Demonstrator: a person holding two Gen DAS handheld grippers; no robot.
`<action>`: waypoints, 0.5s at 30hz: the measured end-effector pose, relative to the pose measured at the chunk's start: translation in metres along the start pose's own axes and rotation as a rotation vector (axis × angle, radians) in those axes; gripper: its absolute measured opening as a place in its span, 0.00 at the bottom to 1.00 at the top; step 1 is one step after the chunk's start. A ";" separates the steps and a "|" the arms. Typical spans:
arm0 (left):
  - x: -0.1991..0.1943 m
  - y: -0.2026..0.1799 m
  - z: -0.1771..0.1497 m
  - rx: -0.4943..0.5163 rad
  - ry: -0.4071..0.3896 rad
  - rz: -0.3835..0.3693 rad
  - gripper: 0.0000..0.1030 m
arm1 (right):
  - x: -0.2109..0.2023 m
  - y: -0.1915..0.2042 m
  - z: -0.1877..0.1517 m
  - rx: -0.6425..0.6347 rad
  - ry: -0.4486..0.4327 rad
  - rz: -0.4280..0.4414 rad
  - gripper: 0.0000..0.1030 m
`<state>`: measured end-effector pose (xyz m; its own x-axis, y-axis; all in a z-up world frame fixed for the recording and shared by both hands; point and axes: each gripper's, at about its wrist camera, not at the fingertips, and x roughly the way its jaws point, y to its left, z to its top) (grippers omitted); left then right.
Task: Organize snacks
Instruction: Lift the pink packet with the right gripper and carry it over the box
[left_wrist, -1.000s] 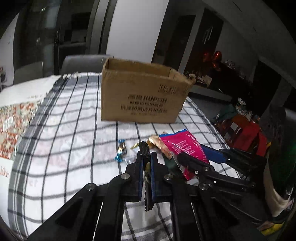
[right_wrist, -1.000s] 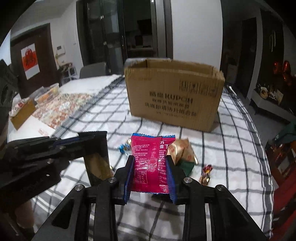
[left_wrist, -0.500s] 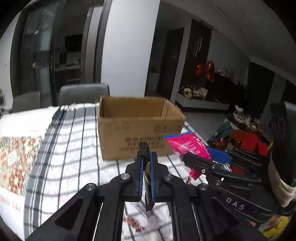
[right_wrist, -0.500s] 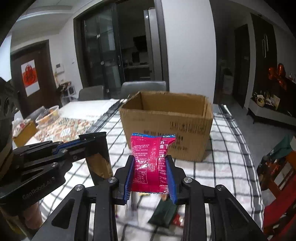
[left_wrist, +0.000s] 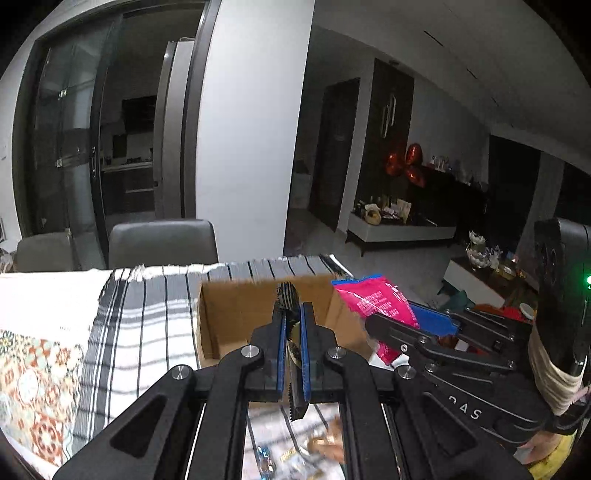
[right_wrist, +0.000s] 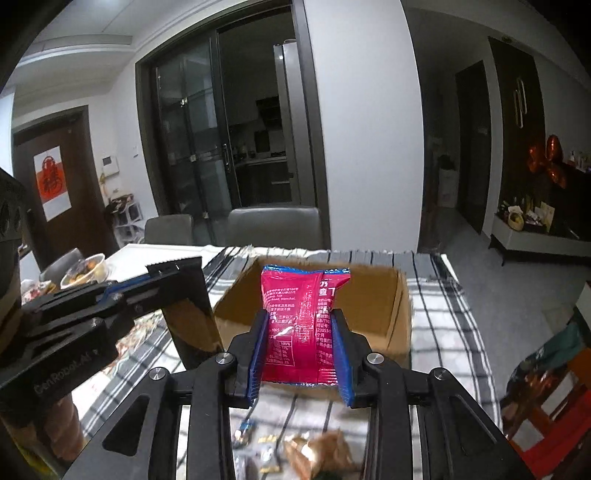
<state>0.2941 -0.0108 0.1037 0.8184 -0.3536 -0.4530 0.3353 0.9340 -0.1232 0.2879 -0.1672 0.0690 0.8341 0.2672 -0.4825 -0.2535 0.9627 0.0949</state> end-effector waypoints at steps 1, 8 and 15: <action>0.003 0.002 0.006 -0.003 -0.002 0.004 0.08 | 0.005 -0.001 0.008 -0.004 0.001 -0.003 0.33; 0.048 0.014 0.035 0.011 0.045 -0.001 0.08 | 0.043 -0.014 0.034 -0.001 0.049 -0.014 0.33; 0.093 0.010 0.038 0.050 0.090 0.030 0.08 | 0.077 -0.034 0.037 0.026 0.114 -0.035 0.33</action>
<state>0.3915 -0.0368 0.0940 0.7838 -0.3171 -0.5339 0.3356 0.9397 -0.0654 0.3791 -0.1781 0.0607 0.7809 0.2281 -0.5815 -0.2114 0.9725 0.0976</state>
